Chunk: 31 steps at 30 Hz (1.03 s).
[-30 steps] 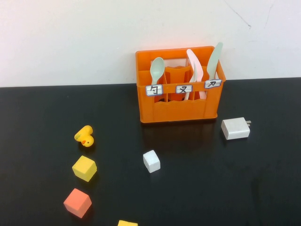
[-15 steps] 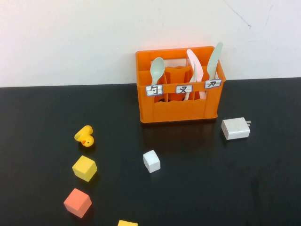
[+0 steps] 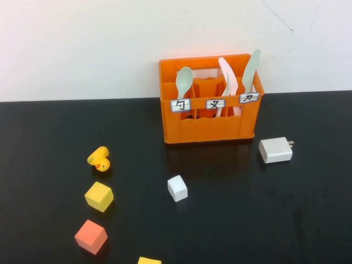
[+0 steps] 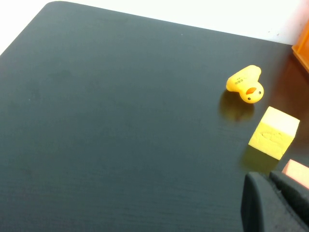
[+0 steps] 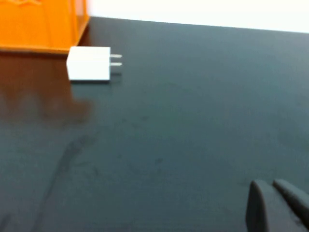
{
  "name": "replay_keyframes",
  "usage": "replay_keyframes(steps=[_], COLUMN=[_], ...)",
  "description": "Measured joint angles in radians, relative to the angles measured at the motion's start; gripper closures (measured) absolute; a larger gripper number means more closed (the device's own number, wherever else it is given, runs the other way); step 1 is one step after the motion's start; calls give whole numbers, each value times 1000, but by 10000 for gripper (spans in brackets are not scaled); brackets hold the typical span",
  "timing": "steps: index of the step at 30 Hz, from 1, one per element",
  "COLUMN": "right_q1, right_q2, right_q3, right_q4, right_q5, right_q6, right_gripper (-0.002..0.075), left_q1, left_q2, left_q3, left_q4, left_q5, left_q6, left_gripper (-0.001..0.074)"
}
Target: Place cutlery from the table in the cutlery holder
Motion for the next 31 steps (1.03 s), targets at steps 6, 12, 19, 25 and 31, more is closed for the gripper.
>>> replay_keyframes(steps=[6, 12, 19, 25, 31], right_q1=[7, 7, 7, 7, 7], right_q2=[0, 0, 0, 0, 0], right_q3=[-2, -2, -2, -2, -2], right_q4=[-46, -54, -54, -61, -61], right_q5=[0, 0, 0, 0, -1], right_q6=[87, 93, 94, 94, 94], right_gripper=[728, 728, 728, 728, 728], left_q1=[0, 0, 0, 0, 0], left_q2=[0, 0, 0, 0, 0], left_q3=[0, 0, 0, 0, 0], left_q4=[0, 0, 0, 0, 0], left_q5=[0, 0, 0, 0, 0], left_q6=[-2, -2, -13, -13, -13], left_gripper=[736, 736, 736, 736, 736])
